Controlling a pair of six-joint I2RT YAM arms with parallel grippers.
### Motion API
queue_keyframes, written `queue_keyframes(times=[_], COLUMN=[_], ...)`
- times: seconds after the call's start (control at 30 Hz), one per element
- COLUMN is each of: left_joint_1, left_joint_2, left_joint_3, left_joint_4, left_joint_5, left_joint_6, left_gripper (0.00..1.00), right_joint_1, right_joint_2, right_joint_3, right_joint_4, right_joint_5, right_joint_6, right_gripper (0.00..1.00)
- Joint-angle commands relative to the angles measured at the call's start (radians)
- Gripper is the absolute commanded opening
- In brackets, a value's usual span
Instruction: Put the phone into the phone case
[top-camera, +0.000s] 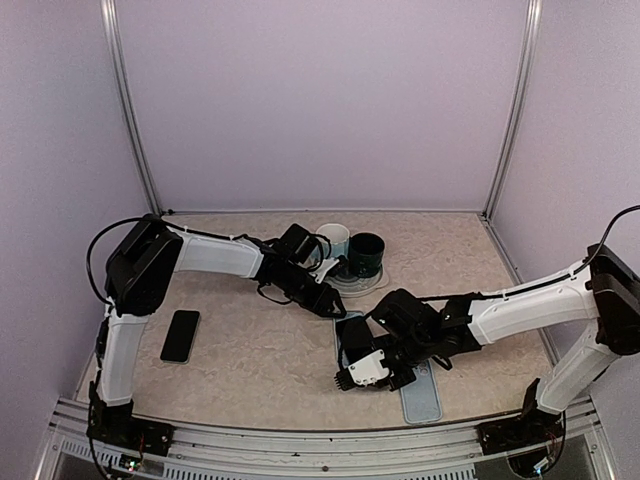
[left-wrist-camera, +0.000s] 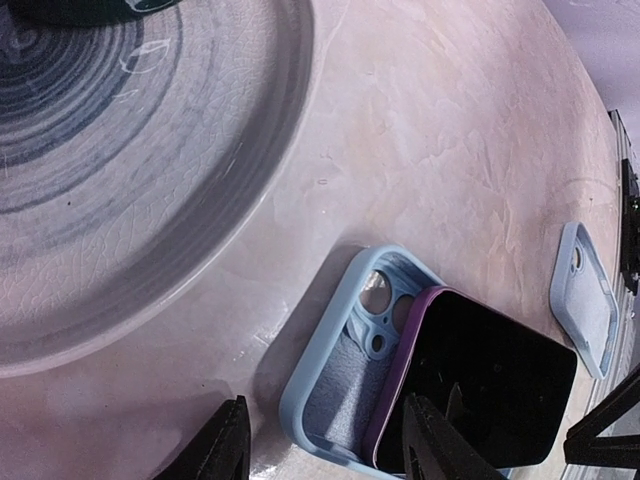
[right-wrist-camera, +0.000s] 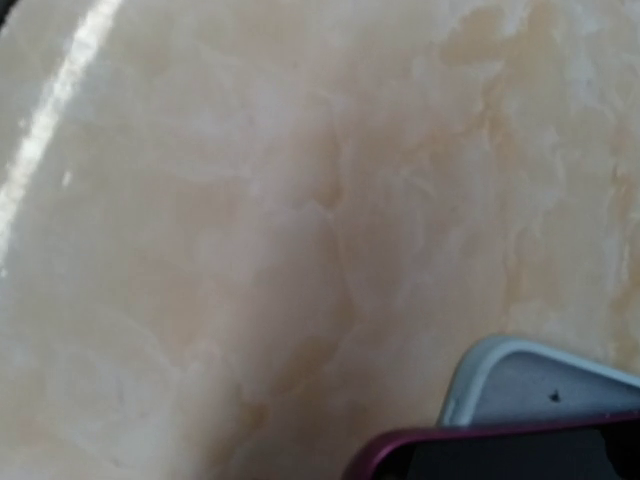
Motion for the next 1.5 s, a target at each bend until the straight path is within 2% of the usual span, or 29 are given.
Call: queue_keyframes(times=[0.0, 0.13, 0.3, 0.57, 1.2, 1.33, 1.47], left_joint_1=[-0.007, -0.007, -0.007, -0.007, -0.008, -0.007, 0.000], left_joint_2=[0.002, -0.005, -0.012, -0.013, -0.022, -0.024, -0.030], left_joint_3=[-0.015, -0.022, -0.032, -0.055, -0.083, -0.078, -0.060], left_joint_4=[0.003, 0.003, 0.005, 0.008, 0.017, 0.019, 0.009], left_joint_5=[0.015, 0.007, 0.004, 0.021, 0.044, 0.041, 0.027], left_joint_6=[-0.005, -0.004, 0.001, -0.007, -0.016, -0.015, -0.004], left_gripper=[0.52, 0.52, 0.46, 0.42, 0.39, 0.39, 0.40], right_joint_1=[-0.011, -0.024, -0.042, -0.046, -0.060, -0.058, -0.058], right_joint_2=[0.000, 0.015, 0.044, 0.067, 0.160, 0.144, 0.075], right_joint_3=[-0.020, -0.013, 0.000, 0.022, 0.135, 0.157, 0.181], right_joint_4=[0.039, 0.064, 0.076, 0.085, 0.165, 0.165, 0.192], right_joint_5=[0.017, 0.024, 0.030, 0.037, 0.111, 0.094, 0.054], right_joint_6=[-0.004, -0.002, 0.010, 0.023, 0.137, 0.190, 0.342], right_gripper=[0.29, 0.28, 0.23, 0.28, 0.28, 0.38, 0.55])
